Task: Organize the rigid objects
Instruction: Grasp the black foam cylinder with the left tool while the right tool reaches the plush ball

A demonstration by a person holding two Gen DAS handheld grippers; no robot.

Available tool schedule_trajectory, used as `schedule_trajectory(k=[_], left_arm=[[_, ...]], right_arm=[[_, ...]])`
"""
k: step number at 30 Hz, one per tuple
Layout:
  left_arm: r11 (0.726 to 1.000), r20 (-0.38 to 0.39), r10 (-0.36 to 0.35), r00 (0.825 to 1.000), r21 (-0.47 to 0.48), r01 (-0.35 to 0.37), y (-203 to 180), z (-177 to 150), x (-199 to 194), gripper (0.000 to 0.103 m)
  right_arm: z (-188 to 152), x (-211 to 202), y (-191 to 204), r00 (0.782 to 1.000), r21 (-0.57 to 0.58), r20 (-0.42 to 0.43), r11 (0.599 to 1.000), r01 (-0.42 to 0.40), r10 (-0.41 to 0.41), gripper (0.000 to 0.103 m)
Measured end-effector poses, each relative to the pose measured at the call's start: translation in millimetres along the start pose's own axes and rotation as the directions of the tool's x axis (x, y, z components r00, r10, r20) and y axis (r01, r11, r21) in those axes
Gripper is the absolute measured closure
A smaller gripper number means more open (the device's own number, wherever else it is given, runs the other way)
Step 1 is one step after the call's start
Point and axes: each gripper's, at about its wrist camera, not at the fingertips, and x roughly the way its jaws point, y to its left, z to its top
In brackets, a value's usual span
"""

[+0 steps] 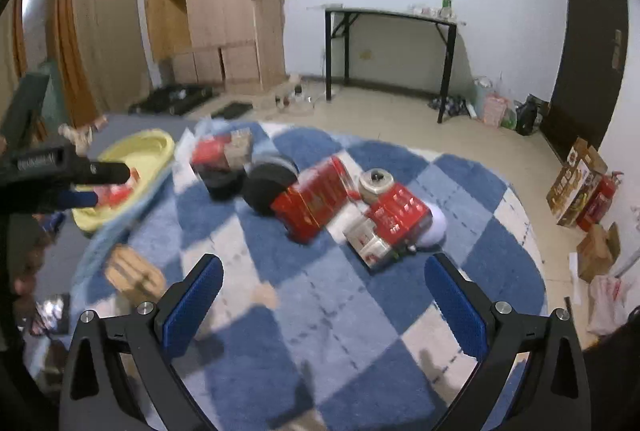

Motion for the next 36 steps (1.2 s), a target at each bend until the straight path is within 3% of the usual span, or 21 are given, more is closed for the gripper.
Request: schedule_trajectory(k=[2,5,9,11,12,15,19,24,29,36], left_arm=[[0.998,0.037,0.043,0.998,0.043,-0.044,-5,-5,2,0.0],[0.988,0.032,0.123,0.992,0.093,-0.125,-4,-12,11,0.0],[0.987,-0.002,0.16,0.987,0.025,-0.16,3,-2,22,0.0],[0.986,-0.001,0.165,0.986,0.006,-0.165,0,10,27,0.0],[0.985,-0.006,0.172,0.985,0.01,-0.172,-4,18,32,0.0],[0.981,0.013,0.183,0.983,0.056,-0.183,-21,41,44,0.0],[0.966,-0.005,0.238,0.971,0.106,-0.237,-35,72,79,0.0],[0.958,-0.038,0.286,0.958,0.049,-0.284,-24,97,112,0.0],[0.958,-0.064,0.284,0.957,0.047,-0.282,-18,108,130,0.0],[0.968,-0.124,0.251,0.96,0.011,-0.252,-8,106,147,0.001]], right_arm=[[4,7,5,1.0,-0.014,-0.001,1.0,0.022,-0.022,0.0],[5,22,-6,1.0,0.121,-0.005,0.993,-0.014,0.014,0.0],[-4,53,-24,0.992,0.157,-0.084,0.981,0.111,-0.099,0.0],[-2,58,-18,0.984,0.076,-0.06,0.983,0.17,-0.166,0.0],[-2,61,-8,0.979,-0.041,-0.012,0.978,0.203,-0.203,0.0],[-2,75,11,0.981,-0.246,0.068,0.95,0.193,-0.181,0.0],[-5,83,4,0.988,-0.337,0.09,0.929,0.152,-0.129,0.0],[-11,94,-8,0.992,-0.378,0.086,0.919,0.114,-0.088,0.0],[-9,118,-12,0.993,-0.473,0.07,0.874,0.114,-0.092,0.0],[-7,142,-18,0.996,-0.491,0.028,0.867,0.086,-0.083,0.0]])
